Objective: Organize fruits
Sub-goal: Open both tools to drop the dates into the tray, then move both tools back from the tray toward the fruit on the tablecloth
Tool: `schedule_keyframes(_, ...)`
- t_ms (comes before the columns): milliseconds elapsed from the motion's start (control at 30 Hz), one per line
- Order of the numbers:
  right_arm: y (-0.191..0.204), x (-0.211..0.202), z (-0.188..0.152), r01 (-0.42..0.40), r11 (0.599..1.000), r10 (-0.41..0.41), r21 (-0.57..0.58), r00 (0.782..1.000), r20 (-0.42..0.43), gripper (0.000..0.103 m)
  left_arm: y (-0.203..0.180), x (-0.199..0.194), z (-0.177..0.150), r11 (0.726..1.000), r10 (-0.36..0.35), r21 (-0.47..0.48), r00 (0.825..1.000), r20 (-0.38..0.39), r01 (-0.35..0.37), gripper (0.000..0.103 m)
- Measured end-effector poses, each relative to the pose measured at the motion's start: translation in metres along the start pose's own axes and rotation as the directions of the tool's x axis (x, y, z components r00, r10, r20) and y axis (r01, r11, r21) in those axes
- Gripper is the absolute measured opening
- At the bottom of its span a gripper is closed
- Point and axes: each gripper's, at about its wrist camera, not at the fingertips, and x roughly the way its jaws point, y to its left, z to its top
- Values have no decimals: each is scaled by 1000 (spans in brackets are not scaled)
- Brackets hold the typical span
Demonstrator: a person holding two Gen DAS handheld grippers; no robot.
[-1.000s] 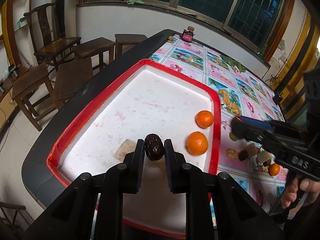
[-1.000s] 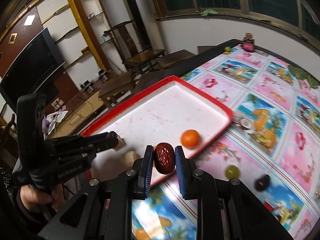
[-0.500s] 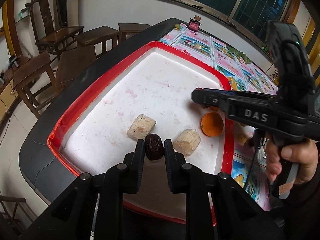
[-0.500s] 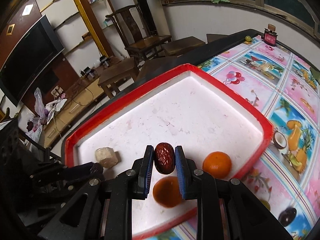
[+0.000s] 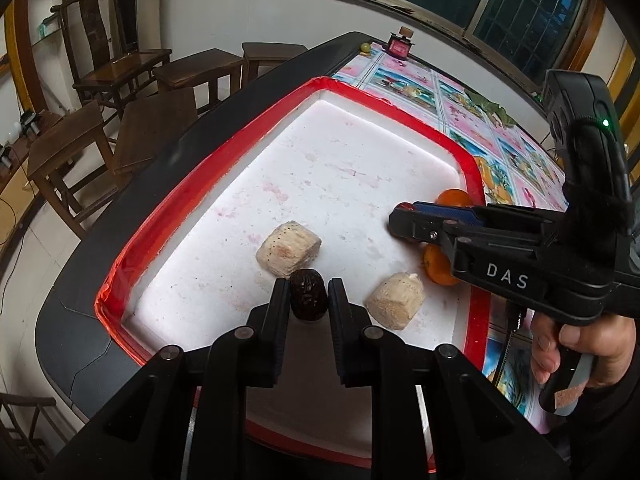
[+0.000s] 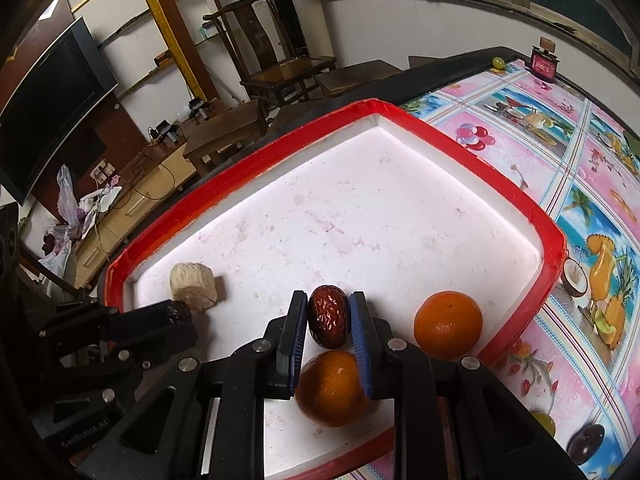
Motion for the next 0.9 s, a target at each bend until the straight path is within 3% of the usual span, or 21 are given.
schedule_keyframes(333,1,-3,-2,-2,1000,1,6,1000,17,26,4,0,-2,999,-13,-33,1000,-7,12,18)
schedule_keyframes(400,1,-8,-2,-11,1000,11,13,1000,27,32,4,-1,-1,999,-18,-39,1000,-3,18,23)
schedule_keyframes(467,2,-15,-2,-13,1000,12,19,999,41,35,3,-4,-1,999,-7,-37,1000,4,7,40)
schedule_keyframes(567,1,-30,-4,-23,999,21,25,997,70,36,-1,-9,-2,1000,5,-29,1000,24,-5,53)
schedule_keyframes(633,1,-42,-8,-30,999,27,27,996,90,43,-4,-13,-3,1000,14,-21,999,29,-14,58)
schedule_keyframes(700,0,-53,-15,-30,999,26,39,994,109,64,-6,-14,-4,1000,22,-10,999,33,-22,60)
schedule_keyframes(767,0,-65,-23,-32,998,24,54,991,129,77,-9,-15,-5,999,36,-1,999,35,-36,62)
schedule_keyframes(900,2,-82,-40,-45,997,36,59,989,144,80,-16,-17,-7,997,69,30,997,40,-70,62)
